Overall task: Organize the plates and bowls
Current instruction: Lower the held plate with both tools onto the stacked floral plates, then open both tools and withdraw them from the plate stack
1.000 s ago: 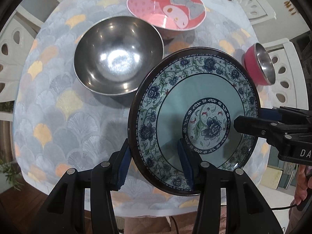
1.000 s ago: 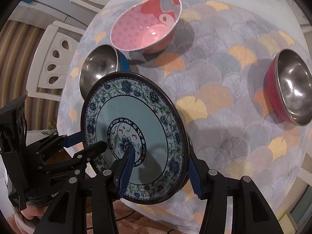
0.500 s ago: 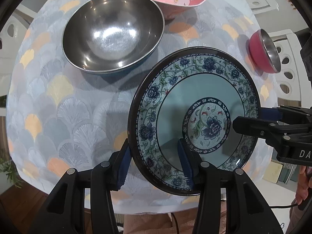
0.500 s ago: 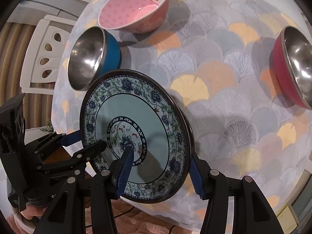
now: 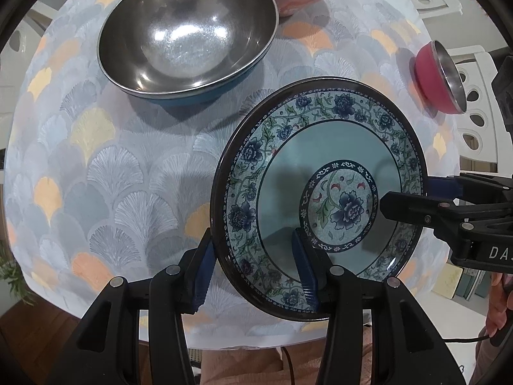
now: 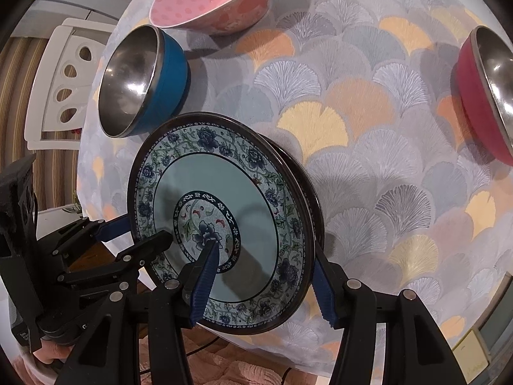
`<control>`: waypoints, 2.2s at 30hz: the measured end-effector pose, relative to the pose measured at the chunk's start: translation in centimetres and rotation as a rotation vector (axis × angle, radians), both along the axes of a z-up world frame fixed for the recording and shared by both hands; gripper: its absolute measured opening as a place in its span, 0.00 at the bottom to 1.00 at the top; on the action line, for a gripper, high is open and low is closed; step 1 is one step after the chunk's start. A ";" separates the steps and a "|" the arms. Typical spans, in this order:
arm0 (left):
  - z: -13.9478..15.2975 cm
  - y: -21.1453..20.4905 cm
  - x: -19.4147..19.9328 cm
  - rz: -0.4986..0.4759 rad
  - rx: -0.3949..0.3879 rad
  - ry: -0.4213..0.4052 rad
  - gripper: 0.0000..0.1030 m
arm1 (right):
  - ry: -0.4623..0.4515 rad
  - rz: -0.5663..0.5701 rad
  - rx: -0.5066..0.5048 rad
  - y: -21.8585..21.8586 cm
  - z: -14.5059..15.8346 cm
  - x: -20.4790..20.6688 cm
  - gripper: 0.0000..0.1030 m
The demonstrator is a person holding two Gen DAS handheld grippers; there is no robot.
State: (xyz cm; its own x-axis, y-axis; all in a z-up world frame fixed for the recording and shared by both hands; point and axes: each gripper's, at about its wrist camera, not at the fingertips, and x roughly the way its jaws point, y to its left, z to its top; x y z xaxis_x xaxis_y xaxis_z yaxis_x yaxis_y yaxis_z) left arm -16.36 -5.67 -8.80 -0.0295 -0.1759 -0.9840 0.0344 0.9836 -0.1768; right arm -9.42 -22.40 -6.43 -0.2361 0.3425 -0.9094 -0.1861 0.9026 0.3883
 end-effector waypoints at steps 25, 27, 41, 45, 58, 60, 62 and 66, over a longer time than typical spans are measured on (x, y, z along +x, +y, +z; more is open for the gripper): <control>0.5 0.4 -0.1 0.008 -0.019 -0.001 0.42 | 0.046 0.016 -0.012 0.7 -0.5 0.4 0.59; 0.8 0.5 -0.3 0.007 -0.019 -0.002 0.42 | 0.049 0.022 -0.013 0.7 -0.5 0.3 0.59; 1.1 0.7 -0.4 0.012 -0.019 -0.010 0.42 | 0.050 0.006 0.002 0.6 -0.3 0.3 0.59; 1.3 0.8 -0.5 0.018 -0.021 -0.016 0.42 | 0.048 0.008 0.006 0.3 -0.2 0.3 0.59; 2.4 0.5 -0.6 0.012 -0.008 -0.031 0.43 | 0.044 -0.003 0.012 -0.6 0.2 0.5 0.63; 2.7 0.4 -0.5 0.009 -0.005 -0.033 0.43 | 0.039 -0.011 0.015 -1.1 0.4 0.6 0.62; 2.9 0.3 -0.4 0.006 -0.002 -0.037 0.43 | 0.034 -0.021 0.030 -1.6 0.8 0.7 0.62; 3.8 -0.4 0.1 -0.005 0.006 -0.047 0.43 | 0.016 -0.037 0.065 -2.6 2.0 1.0 0.62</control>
